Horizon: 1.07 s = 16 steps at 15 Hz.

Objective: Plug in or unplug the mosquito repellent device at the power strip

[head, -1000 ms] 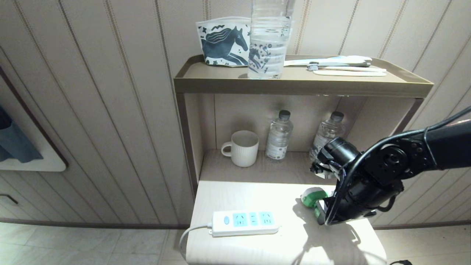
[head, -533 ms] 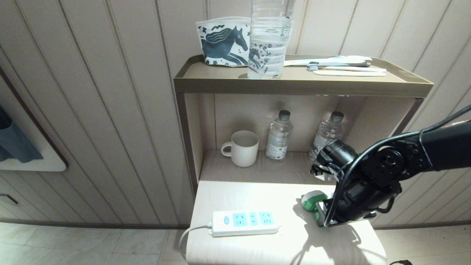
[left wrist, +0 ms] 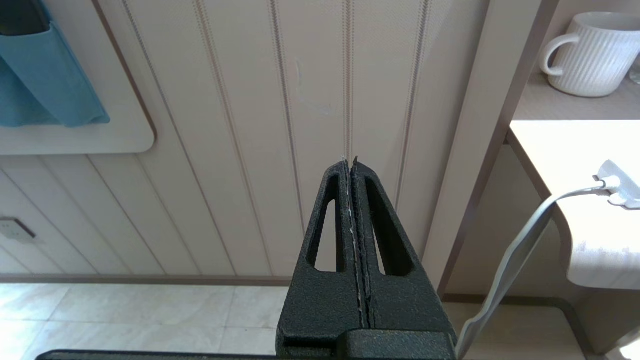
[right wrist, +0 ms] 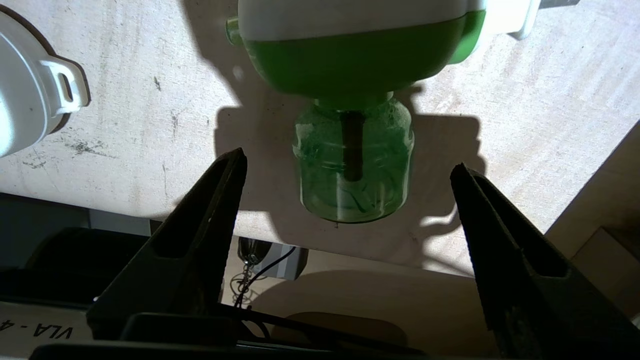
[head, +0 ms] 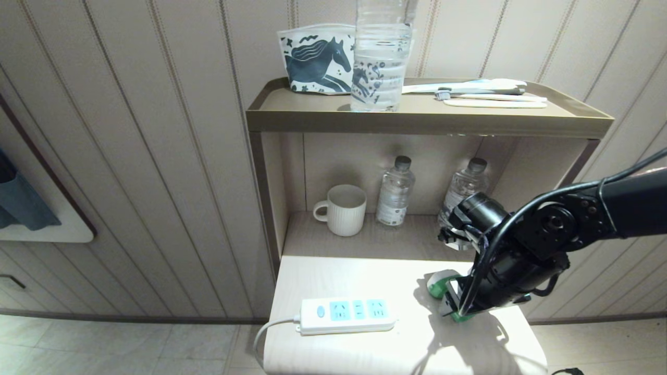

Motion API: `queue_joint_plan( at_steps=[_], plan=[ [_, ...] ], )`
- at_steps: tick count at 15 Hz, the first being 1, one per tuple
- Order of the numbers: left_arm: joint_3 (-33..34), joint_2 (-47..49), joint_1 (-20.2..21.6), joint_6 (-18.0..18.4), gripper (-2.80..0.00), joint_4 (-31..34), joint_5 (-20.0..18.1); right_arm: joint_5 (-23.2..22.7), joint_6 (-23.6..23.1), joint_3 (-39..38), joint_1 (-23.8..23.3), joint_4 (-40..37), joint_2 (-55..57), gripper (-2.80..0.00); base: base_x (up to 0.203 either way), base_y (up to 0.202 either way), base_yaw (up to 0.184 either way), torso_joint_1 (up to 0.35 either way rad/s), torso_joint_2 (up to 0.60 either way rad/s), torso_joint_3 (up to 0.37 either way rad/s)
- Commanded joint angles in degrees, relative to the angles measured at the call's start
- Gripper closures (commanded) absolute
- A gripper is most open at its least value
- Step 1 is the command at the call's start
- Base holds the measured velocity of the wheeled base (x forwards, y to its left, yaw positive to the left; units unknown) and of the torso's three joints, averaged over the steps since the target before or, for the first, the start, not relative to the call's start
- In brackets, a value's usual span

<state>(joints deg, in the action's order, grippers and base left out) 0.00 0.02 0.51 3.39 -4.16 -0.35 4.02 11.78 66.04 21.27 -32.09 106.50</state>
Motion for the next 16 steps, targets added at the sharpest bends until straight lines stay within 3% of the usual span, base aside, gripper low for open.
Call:
queue_joint_plan(
  at_steps=[1, 7, 14, 15, 16],
  plan=[
    [0.00, -0.02, 0.02, 0.04, 0.00, -0.06, 0.00, 0.02, -0.18, 1.70, 0.00, -0.23, 0.58, -2.80, 0.000, 0.000, 0.000, 0.000, 0.00, 0.000],
    [0.00, -0.02, 0.02, 0.04, 0.00, -0.06, 0.00, 0.11, -1.77, 3.30, 0.17, -0.35, 2.58, -2.80, 0.000, 0.000, 0.000, 0.000, 0.00, 0.000],
    [0.00, -0.02, 0.02, 0.04, 0.00, -0.06, 0.00, 0.20, -7.38, 2.34, -0.09, -0.76, 1.58, -2.80, 0.000, 0.000, 0.000, 0.000, 0.00, 0.000],
    [0.00, -0.02, 0.02, 0.04, 0.00, -0.06, 0.00, 0.20, -7.39, 2.34, -0.09, -0.70, 1.43, 0.00, 0.000, 0.000, 0.000, 0.000, 0.00, 0.000],
    [0.00, -0.02, 0.02, 0.04, 0.00, -0.06, 0.00, 0.20, -7.48, 2.25, -0.09, -0.79, 1.34, 0.00, 0.000, 0.000, 0.000, 0.000, 0.00, 0.000]
  ],
)
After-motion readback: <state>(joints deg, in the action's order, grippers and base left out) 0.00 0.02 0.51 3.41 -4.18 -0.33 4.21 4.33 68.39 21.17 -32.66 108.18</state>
